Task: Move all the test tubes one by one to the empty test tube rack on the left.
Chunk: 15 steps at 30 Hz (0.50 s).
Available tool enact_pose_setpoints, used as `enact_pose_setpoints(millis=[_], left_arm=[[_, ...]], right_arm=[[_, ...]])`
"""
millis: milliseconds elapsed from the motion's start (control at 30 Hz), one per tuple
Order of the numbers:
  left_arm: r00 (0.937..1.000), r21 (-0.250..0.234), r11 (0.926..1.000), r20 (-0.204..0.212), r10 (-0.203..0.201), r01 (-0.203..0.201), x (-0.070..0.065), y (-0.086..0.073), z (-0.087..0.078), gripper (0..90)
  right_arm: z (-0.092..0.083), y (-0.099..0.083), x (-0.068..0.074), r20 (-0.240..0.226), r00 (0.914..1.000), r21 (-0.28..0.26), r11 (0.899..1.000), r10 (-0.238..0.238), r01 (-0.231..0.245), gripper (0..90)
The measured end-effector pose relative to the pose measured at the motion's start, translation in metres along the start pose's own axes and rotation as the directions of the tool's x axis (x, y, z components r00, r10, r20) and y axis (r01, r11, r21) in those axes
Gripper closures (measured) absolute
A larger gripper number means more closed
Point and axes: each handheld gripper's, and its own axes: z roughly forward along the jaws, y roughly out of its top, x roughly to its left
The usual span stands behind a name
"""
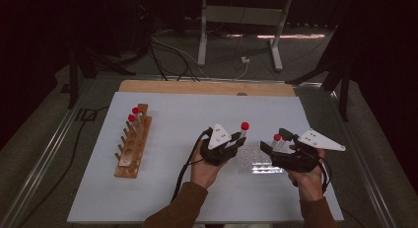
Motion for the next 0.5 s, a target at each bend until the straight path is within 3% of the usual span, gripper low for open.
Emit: enact_pose_setpoints(millis=[500], left_arm=[[0.9985, -0.016, 0.9997, -0.051, -0.02, 0.02, 0.021, 0.001, -0.024, 76.3]], right_arm=[[-0.008, -0.005, -0.019, 0.035, 0.9993, 0.006, 1.0, 0.013, -0.014, 4.0]])
